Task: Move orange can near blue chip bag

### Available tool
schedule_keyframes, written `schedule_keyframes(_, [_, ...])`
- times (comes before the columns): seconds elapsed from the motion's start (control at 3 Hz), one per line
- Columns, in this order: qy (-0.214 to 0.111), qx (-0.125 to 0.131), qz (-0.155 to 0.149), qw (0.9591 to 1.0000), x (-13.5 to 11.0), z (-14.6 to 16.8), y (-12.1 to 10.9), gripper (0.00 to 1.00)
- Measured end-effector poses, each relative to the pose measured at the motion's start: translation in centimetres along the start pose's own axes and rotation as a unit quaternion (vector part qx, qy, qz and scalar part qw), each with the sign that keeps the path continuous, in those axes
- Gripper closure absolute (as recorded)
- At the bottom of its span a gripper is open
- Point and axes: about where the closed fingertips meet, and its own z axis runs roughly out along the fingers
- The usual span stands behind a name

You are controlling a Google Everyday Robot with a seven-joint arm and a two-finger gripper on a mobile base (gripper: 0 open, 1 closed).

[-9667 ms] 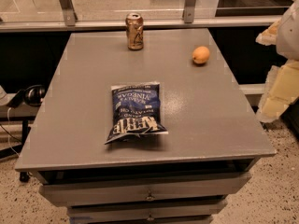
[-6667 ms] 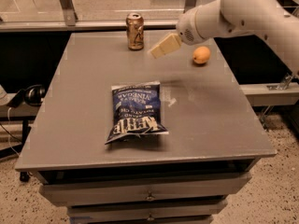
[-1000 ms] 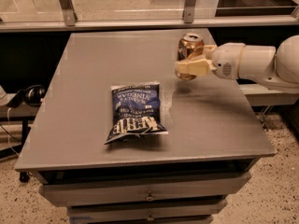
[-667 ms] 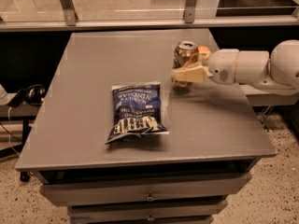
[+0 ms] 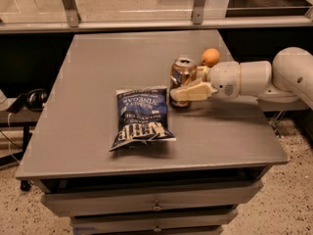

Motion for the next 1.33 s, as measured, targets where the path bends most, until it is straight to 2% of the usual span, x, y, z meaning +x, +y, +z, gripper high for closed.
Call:
schedule_keyframes(0.33, [-0.029,-0.048,-0.005,0.9984,-0.3,1.0,2.5,1.00])
schedule_keyframes(0.67, [-0.051,-0.097,-0.022,0.9938,-0.5,1.8,4.7,0.82])
schedule_keyframes(1.0, [-0.058,-0.133,-0.041,0.9886,-0.7,2.3,6.0,0.59])
schedule_keyframes(1.33, [-0.048,-0.165,-0.066,0.9829,-1.2,2.8,7.1,0.35])
